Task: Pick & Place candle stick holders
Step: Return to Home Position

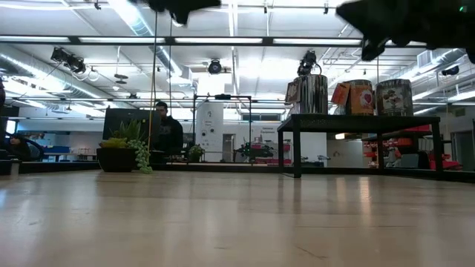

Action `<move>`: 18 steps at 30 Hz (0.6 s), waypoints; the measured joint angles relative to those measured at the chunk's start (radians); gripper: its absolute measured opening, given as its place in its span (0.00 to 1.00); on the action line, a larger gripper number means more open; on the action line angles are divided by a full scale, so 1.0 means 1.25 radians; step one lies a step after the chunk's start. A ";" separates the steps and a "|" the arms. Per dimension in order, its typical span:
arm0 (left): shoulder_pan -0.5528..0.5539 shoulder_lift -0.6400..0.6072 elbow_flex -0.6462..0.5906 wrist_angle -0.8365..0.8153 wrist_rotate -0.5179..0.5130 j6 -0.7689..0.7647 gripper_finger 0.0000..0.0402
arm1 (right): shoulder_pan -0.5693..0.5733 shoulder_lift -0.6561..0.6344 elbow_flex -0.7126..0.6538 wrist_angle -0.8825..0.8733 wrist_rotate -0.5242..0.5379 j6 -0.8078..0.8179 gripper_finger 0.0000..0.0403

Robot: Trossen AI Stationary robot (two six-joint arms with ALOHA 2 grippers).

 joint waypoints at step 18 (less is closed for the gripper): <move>0.131 0.005 -0.300 0.301 0.173 -0.169 0.03 | -0.082 0.120 0.000 -0.039 0.155 0.100 0.04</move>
